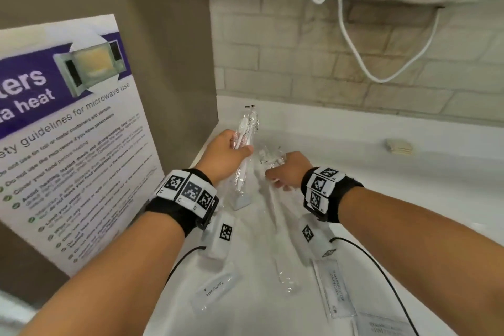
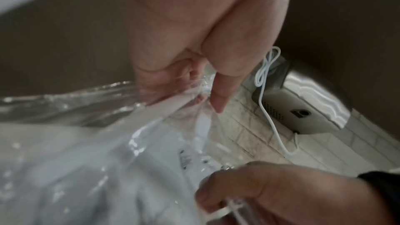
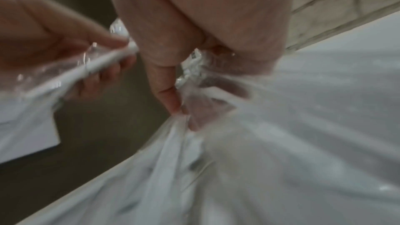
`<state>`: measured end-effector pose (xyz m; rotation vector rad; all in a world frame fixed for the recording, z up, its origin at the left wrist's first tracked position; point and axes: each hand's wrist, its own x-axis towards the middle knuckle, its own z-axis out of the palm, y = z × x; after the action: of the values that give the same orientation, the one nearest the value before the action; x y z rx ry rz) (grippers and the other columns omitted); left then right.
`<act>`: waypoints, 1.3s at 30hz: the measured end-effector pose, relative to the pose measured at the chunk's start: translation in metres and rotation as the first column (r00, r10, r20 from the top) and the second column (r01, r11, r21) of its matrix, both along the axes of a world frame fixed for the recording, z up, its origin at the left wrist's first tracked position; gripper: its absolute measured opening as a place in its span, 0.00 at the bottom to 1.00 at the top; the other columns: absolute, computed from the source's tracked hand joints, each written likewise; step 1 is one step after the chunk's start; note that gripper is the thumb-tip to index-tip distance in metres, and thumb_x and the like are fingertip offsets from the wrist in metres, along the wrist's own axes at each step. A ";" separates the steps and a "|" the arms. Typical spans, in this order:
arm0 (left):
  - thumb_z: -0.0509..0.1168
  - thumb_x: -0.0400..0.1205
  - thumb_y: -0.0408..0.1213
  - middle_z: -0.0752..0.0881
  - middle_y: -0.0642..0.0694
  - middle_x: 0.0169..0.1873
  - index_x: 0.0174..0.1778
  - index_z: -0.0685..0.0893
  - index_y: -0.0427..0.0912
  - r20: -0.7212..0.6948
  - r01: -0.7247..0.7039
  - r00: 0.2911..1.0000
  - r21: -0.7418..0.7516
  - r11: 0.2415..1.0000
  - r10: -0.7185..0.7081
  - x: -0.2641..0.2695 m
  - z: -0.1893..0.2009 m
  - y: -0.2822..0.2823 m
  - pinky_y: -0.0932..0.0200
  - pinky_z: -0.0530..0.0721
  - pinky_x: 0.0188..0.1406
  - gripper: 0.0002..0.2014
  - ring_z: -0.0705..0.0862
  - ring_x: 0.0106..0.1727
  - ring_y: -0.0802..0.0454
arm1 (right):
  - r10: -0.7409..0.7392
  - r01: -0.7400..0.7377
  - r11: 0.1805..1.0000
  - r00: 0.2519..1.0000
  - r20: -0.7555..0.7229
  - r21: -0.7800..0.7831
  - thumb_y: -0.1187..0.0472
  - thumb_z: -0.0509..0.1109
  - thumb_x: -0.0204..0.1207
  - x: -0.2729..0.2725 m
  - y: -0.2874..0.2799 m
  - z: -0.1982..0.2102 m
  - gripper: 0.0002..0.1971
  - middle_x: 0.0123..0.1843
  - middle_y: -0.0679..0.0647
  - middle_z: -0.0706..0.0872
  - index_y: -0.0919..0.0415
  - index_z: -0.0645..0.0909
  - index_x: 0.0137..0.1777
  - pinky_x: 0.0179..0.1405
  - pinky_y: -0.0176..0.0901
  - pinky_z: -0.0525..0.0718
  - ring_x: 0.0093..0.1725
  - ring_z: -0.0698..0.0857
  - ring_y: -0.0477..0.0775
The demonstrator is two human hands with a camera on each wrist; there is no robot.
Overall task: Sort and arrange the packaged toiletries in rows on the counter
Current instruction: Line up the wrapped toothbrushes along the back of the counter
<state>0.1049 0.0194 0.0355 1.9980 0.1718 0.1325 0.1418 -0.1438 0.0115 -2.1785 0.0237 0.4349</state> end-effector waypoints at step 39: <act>0.72 0.74 0.39 0.81 0.42 0.32 0.36 0.79 0.36 -0.481 0.003 0.871 0.214 0.977 0.103 0.209 -0.068 0.030 0.62 0.74 0.27 0.11 0.82 0.34 0.45 | -0.191 0.185 0.981 0.965 -0.179 -0.053 0.37 0.76 0.62 0.186 0.050 -0.035 0.41 0.43 0.62 0.89 0.66 0.71 0.66 0.20 0.37 0.74 0.27 0.83 0.56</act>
<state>0.3136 0.0491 -0.0326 2.2049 0.5567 -0.3455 0.3282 -0.0940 -0.0234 -2.1407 0.3398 0.5277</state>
